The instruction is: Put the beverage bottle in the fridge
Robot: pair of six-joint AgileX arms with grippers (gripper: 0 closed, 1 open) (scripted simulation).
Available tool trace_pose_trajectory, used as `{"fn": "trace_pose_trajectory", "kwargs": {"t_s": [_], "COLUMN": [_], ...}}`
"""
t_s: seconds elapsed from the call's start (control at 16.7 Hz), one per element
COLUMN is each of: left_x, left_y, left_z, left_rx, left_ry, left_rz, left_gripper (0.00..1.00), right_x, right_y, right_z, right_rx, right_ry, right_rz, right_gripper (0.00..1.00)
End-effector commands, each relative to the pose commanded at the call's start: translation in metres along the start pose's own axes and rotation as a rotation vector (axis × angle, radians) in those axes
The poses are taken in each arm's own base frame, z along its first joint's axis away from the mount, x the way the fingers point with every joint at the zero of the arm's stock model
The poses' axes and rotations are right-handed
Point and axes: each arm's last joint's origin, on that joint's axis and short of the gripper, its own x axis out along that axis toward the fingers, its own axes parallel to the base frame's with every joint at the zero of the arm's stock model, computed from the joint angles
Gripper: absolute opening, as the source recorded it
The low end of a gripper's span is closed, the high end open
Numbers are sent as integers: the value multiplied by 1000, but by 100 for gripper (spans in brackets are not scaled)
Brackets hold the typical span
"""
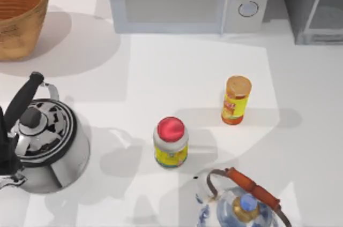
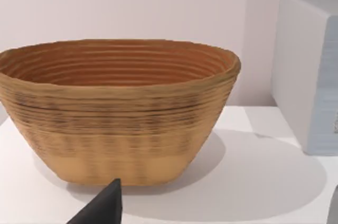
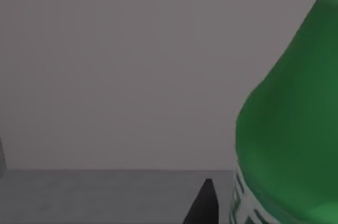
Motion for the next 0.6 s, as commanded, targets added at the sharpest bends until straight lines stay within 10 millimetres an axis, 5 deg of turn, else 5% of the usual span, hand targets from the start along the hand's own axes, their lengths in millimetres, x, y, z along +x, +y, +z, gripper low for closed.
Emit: {"fn": "trace_pose_trajectory", "kwargs": {"t_s": [0.6], "left_x": [0], "left_y": [0], "left_z": [0], "left_rx": [0], "left_ry": [0], "left_rz": [0], "left_gripper": [100], "right_x": [0], "right_y": [0], "right_z": [0], "right_rx": [0], "right_ry": [0], "right_rz": [0], "right_gripper": [100]}}
